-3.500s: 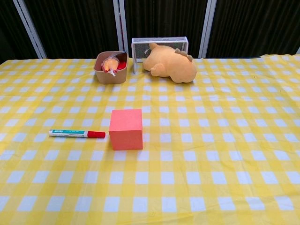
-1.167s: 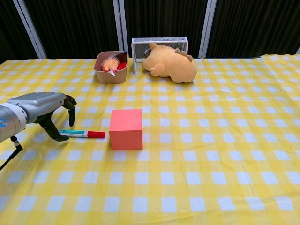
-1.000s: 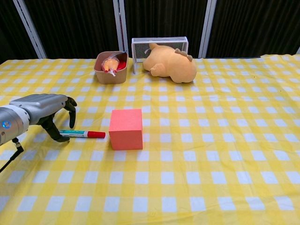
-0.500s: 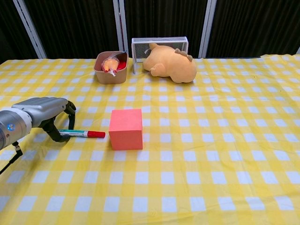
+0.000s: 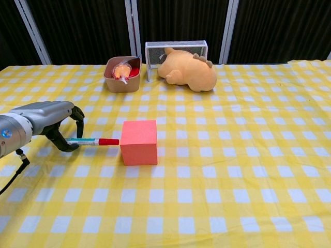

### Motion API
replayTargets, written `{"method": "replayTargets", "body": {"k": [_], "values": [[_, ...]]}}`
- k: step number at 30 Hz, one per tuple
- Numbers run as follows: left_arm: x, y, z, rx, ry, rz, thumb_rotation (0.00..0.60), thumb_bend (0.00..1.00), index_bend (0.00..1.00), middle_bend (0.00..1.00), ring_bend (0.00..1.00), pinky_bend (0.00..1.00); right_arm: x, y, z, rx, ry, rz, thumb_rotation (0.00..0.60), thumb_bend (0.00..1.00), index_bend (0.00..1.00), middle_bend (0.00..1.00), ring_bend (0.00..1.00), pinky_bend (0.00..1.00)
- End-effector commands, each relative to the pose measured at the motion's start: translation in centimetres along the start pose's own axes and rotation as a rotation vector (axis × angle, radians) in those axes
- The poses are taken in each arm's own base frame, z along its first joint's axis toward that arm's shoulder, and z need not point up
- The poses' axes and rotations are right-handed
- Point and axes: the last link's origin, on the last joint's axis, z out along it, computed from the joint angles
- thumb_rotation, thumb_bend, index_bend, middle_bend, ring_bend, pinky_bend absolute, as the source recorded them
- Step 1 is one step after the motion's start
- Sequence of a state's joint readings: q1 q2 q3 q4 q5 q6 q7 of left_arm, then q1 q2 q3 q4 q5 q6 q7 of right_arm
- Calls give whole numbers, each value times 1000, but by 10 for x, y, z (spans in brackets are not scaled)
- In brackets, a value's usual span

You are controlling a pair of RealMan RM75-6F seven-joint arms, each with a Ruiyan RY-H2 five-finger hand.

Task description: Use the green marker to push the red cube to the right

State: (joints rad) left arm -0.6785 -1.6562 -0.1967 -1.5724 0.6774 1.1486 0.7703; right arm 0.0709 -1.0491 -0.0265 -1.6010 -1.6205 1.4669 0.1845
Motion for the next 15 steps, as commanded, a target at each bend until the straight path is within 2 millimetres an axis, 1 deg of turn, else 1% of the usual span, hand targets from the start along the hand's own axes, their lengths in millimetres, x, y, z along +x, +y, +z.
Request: {"method": "replayTargets", "body": {"k": [1, 8, 15], "values": [[2, -1, -3, 10, -6, 7, 600, 450, 580, 120, 0, 107, 0, 0, 0, 0, 1, 1, 600, 320, 0, 0, 0, 0], [-1, 0, -8, 32, -25, 2, 600, 458, 585, 128, 5, 107, 0, -1, 0, 2, 0, 2, 600, 320, 0, 0, 0, 0], [-4, 17, -4, 28, -33, -23, 600, 458, 588, 131, 7, 107, 0, 0, 0, 0, 0, 3, 600, 321, 0, 0, 0, 0]]}}
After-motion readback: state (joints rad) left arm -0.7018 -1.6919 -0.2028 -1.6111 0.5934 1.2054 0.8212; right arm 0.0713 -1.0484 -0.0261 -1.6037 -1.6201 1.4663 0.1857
